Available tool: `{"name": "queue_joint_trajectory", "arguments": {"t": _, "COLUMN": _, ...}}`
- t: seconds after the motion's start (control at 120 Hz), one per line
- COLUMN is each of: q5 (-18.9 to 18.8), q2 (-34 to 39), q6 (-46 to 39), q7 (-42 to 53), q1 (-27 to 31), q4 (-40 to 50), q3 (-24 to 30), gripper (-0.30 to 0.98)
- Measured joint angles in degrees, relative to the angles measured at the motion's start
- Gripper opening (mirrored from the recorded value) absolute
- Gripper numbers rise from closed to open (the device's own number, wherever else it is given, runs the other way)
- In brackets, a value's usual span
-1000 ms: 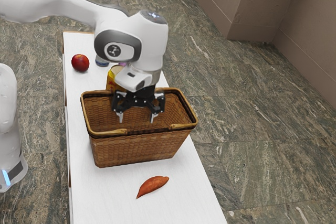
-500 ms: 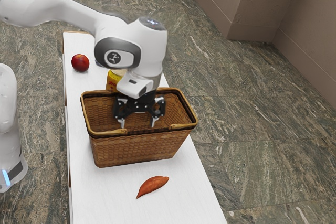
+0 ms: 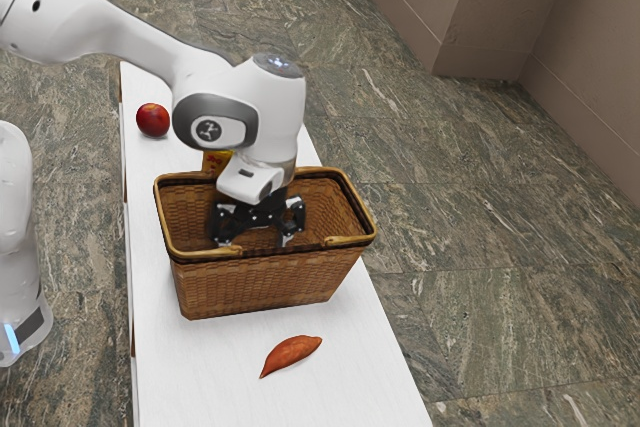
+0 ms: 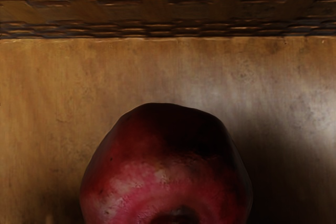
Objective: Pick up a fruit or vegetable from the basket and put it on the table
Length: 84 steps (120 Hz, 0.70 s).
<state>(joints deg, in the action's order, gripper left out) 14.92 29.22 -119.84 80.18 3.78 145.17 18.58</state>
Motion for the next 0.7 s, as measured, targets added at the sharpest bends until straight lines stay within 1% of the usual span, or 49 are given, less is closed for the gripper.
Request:
{"name": "queue_joint_trajectory", "arguments": {"t": 0.3, "q5": 0.2, "q2": -0.1, "q6": -0.8, "q7": -0.7, "q1": -0.6, "q4": 0.1, "q3": 0.1, "gripper": 0.69}}
{"name": "queue_joint_trajectory", "arguments": {"t": 0.7, "q5": 1.4, "q2": -2.7, "q6": -2.6, "q7": -1.4, "q1": -1.9, "q4": 0.3, "q3": 0.2, "gripper": 0.69}}
